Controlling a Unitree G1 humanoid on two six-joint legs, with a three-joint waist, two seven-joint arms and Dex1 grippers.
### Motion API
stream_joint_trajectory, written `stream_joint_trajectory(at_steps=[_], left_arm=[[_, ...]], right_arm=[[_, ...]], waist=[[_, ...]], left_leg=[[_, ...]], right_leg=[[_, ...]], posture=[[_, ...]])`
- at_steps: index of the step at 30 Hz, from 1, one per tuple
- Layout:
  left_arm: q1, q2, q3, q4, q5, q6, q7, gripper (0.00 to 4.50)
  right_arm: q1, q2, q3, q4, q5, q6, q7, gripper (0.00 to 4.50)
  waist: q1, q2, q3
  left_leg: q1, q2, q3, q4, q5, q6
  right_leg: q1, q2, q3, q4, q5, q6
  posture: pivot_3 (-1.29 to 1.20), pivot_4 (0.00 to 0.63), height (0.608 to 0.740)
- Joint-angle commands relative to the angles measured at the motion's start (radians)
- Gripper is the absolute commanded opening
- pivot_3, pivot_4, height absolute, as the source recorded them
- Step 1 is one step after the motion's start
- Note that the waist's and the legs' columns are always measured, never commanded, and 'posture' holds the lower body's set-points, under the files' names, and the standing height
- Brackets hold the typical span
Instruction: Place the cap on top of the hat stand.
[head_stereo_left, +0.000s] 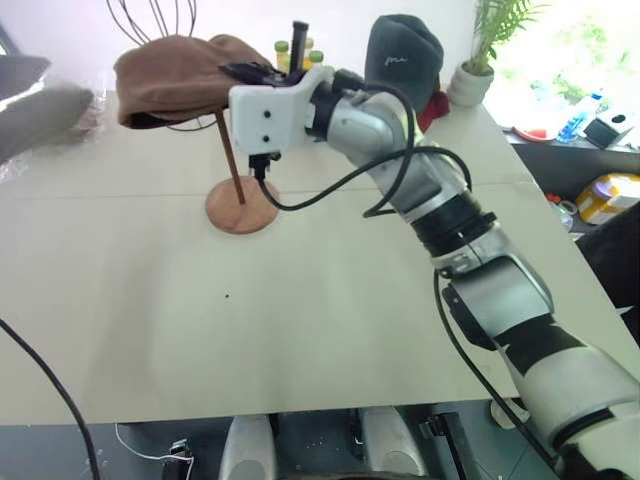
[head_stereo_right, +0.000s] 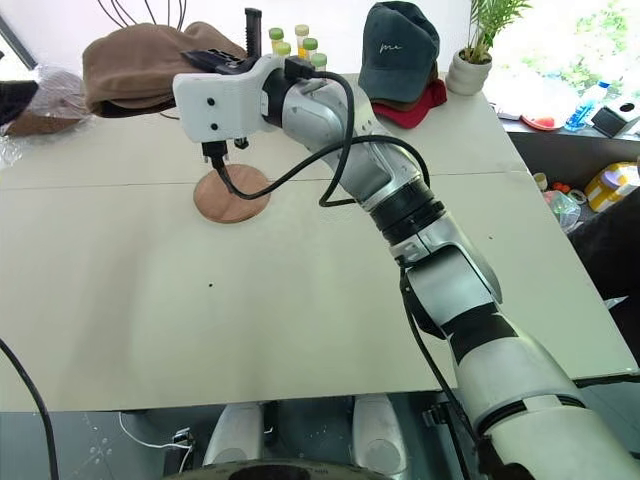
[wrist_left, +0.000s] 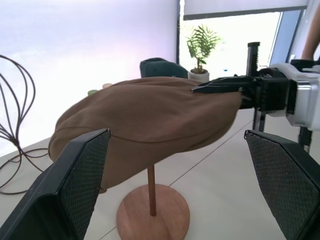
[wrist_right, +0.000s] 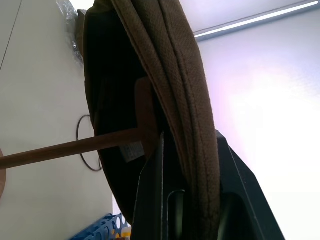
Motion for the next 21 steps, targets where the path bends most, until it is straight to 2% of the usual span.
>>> stream_joint_trajectory(at_steps=[1,4,6,7,11,12,15,21], left_arm=[[-0.030,0.035,0.013,0.006,-0.003,-0.027,-0.003,4.50],[-0.031,0.032,0.002,0.002,-0.003,-0.035,-0.002,4.50],[-0.037,0.028,-0.008,0.002,-0.003,-0.041,-0.001,4.50],[-0.040,0.028,-0.012,0.003,-0.003,-0.044,-0.002,4.50],[-0.054,0.031,-0.039,0.007,-0.003,-0.052,-0.012,4.50],[-0.055,0.032,-0.047,0.005,-0.003,-0.054,-0.017,4.50],[-0.060,0.034,-0.077,-0.005,-0.003,-0.059,-0.031,4.50],[-0.095,0.032,-0.145,-0.027,-0.004,-0.070,-0.048,4.50]], right_arm=[[0.023,-0.004,0.000,-0.055,-0.011,0.001,0.011,0.02],[0.037,-0.001,0.003,-0.056,-0.015,0.011,0.019,0.02],[0.049,0.004,-0.003,-0.050,-0.003,0.032,0.037,0.92],[0.055,0.004,-0.004,-0.049,0.000,0.038,0.043,1.18],[0.076,-0.010,-0.002,-0.069,-0.013,0.033,0.053,3.29],[0.085,-0.014,-0.004,-0.083,-0.007,0.035,0.067,3.69],[0.139,-0.032,-0.034,-0.170,0.060,0.075,0.140,3.69],[0.259,-0.181,-0.164,-0.353,0.270,0.071,0.290,3.69]], waist=[[0.000,0.000,0.000],[0.000,0.000,0.000],[0.000,0.000,0.000],[0.000,0.000,0.000],[0.002,0.000,0.000],[0.002,0.000,0.000],[0.002,0.000,0.000],[0.010,-0.001,0.000]], left_leg=[[0.000,0.000,0.000,0.000,0.000,0.000],[0.000,0.000,0.000,0.000,0.000,0.000],[0.000,0.000,0.000,0.000,0.000,0.000],[0.000,0.000,0.000,0.000,0.000,0.000],[0.000,0.000,0.000,0.000,0.000,0.000],[0.000,0.000,0.000,0.000,0.000,0.000],[0.000,0.000,0.000,0.000,0.000,0.000],[0.000,0.000,0.000,0.001,0.000,0.000]], right_leg=[[0.000,0.000,0.000,0.000,0.000,0.000],[0.000,0.000,0.000,0.000,0.000,0.000],[0.000,0.000,0.000,0.000,0.000,0.000],[0.000,0.000,0.000,0.000,0.000,0.000],[0.000,0.000,0.000,0.000,0.000,0.000],[0.000,0.000,0.000,0.000,0.000,0.000],[0.000,0.000,0.000,0.000,0.000,0.000],[0.001,0.000,0.000,0.000,0.000,0.000]], posture=[[0.00,0.150,0.728],[0.00,0.150,0.728],[0.00,0.150,0.728],[0.00,0.150,0.728],[0.00,0.150,0.728],[0.00,0.150,0.728],[0.00,0.150,0.728],[0.00,0.150,0.728]])
